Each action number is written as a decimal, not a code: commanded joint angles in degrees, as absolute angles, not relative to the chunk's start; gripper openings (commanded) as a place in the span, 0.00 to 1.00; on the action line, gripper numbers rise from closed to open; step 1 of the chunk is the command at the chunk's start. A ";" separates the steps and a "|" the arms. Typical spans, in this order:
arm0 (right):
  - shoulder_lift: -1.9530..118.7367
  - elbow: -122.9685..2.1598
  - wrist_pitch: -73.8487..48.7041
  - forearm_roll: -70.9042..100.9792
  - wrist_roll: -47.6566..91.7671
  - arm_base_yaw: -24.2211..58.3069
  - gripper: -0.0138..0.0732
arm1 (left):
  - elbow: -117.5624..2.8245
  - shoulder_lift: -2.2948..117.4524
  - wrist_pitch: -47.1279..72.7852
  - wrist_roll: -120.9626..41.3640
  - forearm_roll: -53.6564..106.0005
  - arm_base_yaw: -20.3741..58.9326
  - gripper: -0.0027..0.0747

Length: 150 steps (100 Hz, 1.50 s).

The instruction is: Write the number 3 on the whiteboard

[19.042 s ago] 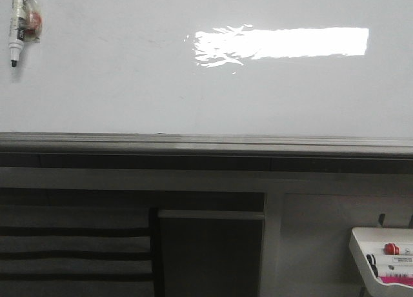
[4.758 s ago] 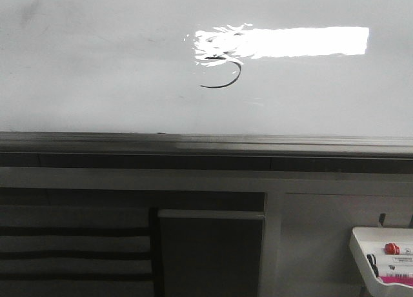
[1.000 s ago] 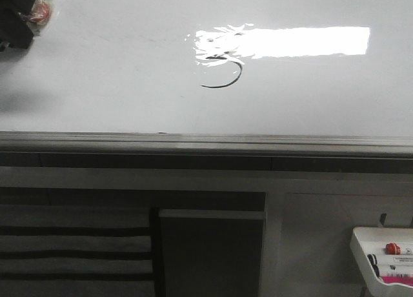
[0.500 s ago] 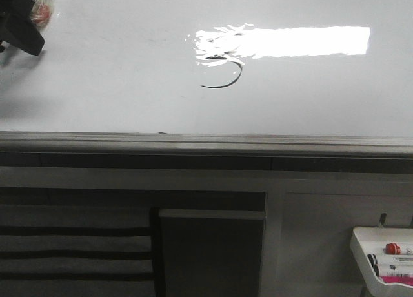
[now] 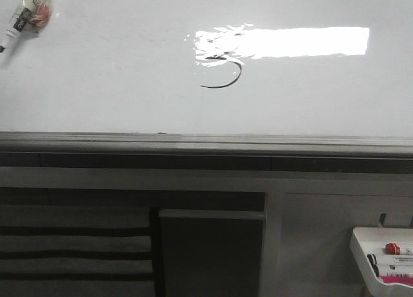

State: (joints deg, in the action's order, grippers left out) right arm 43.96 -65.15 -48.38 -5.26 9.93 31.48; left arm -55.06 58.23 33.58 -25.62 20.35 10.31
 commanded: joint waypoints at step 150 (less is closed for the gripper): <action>16.78 -35.93 -38.63 -26.83 -24.21 31.04 0.07 | -11.01 3.46 13.03 -23.88 11.10 3.67 0.09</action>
State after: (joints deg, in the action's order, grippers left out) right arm 16.20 -34.69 -42.39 -24.79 -24.07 31.35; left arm -12.48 6.27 17.82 -24.69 8.11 4.06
